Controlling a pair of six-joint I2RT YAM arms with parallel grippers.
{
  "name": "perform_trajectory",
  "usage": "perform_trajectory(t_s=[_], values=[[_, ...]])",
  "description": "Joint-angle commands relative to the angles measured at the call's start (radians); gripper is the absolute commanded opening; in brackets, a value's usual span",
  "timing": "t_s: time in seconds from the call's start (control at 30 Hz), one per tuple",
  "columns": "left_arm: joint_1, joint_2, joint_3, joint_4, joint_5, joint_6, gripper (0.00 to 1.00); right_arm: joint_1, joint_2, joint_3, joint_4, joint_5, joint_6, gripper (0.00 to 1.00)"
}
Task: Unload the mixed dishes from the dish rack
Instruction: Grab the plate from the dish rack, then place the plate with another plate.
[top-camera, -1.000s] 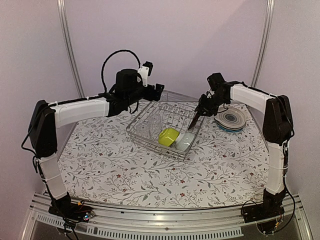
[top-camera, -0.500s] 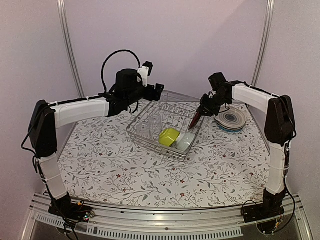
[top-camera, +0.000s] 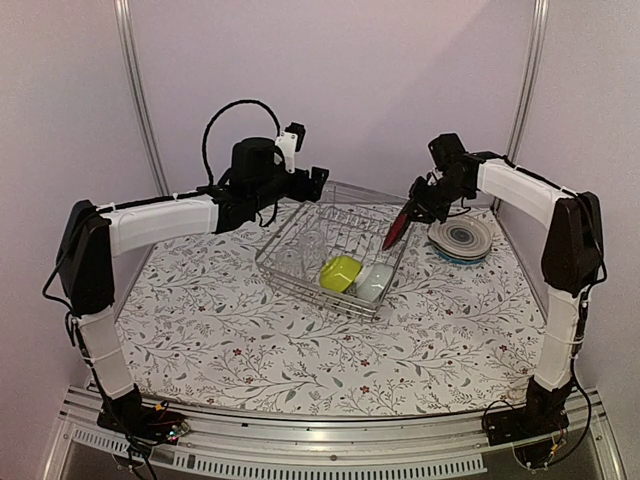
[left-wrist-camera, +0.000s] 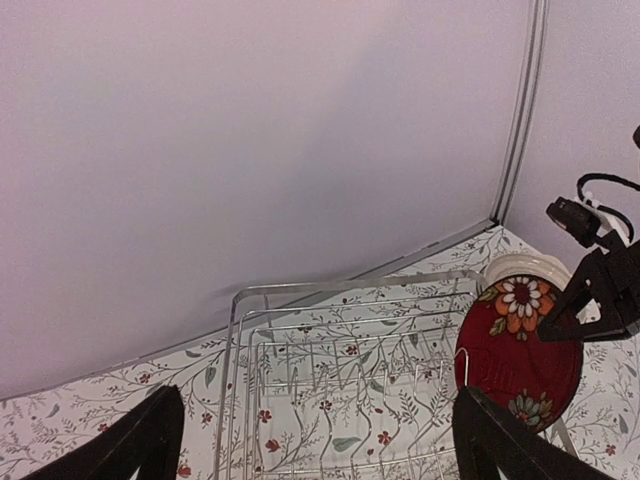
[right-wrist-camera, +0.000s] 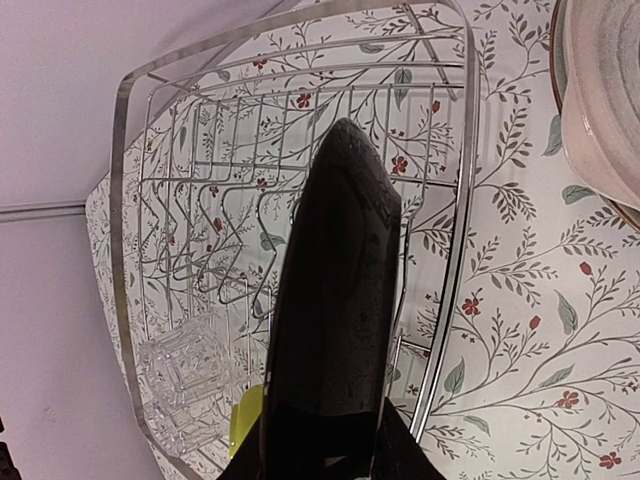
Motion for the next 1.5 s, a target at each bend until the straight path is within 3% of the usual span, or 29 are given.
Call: perform_trajectory(t_s=[0.0, 0.6, 0.93, 1.47], values=[[0.012, -0.019, 0.022, 0.01, 0.011, -0.005, 0.94, -0.005, -0.084, 0.034, 0.098, -0.045, -0.045, 0.26], [0.012, -0.026, 0.012, 0.022, 0.018, -0.015, 0.95, -0.031, -0.157, -0.005, 0.106, -0.081, -0.067, 0.26], [0.012, -0.047, -0.009, 0.029, 0.047, 0.003, 0.97, -0.12, -0.238, -0.207, 0.349, -0.183, -0.049, 0.26], [0.012, -0.101, -0.037, 0.019, 0.044, 0.009, 1.0, -0.378, -0.374, -0.472, 0.609, -0.366, 0.026, 0.24]])
